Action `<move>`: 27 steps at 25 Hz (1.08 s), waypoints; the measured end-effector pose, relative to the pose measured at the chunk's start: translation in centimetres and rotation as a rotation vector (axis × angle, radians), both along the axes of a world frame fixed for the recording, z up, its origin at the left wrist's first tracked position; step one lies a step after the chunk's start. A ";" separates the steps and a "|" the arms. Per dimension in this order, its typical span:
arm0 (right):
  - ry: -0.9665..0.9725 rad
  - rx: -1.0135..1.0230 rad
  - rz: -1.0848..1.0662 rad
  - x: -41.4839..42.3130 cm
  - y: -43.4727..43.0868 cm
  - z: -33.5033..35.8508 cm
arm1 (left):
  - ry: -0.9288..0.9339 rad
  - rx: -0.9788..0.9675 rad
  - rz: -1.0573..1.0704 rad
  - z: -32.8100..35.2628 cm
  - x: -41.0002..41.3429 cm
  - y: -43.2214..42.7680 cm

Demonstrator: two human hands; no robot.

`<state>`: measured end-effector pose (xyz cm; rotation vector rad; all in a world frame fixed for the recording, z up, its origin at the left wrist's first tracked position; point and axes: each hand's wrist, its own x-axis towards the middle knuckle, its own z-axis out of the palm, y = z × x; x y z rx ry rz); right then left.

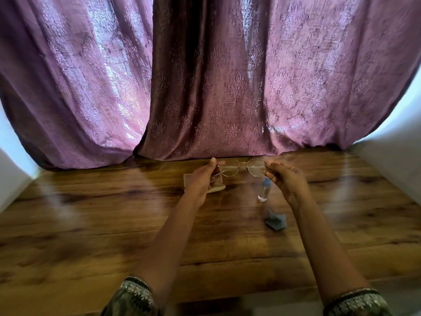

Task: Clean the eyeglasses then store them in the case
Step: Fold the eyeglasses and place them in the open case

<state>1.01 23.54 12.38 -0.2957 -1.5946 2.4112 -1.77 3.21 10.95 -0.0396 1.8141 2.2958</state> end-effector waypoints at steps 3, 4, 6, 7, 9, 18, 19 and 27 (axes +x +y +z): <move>-0.040 -0.048 -0.040 -0.3 -0.8 -0.4 | -0.020 -0.020 0.082 -0.4 -1.2 -0.6; -0.046 -0.059 -0.049 -0.5 -1.0 -0.5 | -0.029 -0.030 0.123 -0.5 -1.6 -0.8; -0.055 -0.072 -0.067 -0.7 -1.3 -0.4 | -0.065 -0.065 0.270 -1.3 -2.8 -1.4; -0.058 -0.078 -0.077 -0.8 -1.4 -0.4 | -0.089 -0.097 0.363 -1.9 -3.4 -1.9; -0.057 -0.101 -0.105 -1.1 -1.7 -0.2 | -0.153 -0.176 0.514 -3.8 -4.6 -3.1; -0.084 -0.083 -0.188 -1.5 -2.3 0.4 | -0.466 -0.319 0.362 -11.9 -8.1 -6.3; -0.084 -0.074 -0.192 -1.5 -2.3 0.3 | -0.490 -0.285 0.341 -12.3 -8.3 -6.3; -0.091 -0.046 -0.212 -1.2 -2.6 -0.2 | -0.549 -0.232 0.289 -13.1 -9.6 -6.7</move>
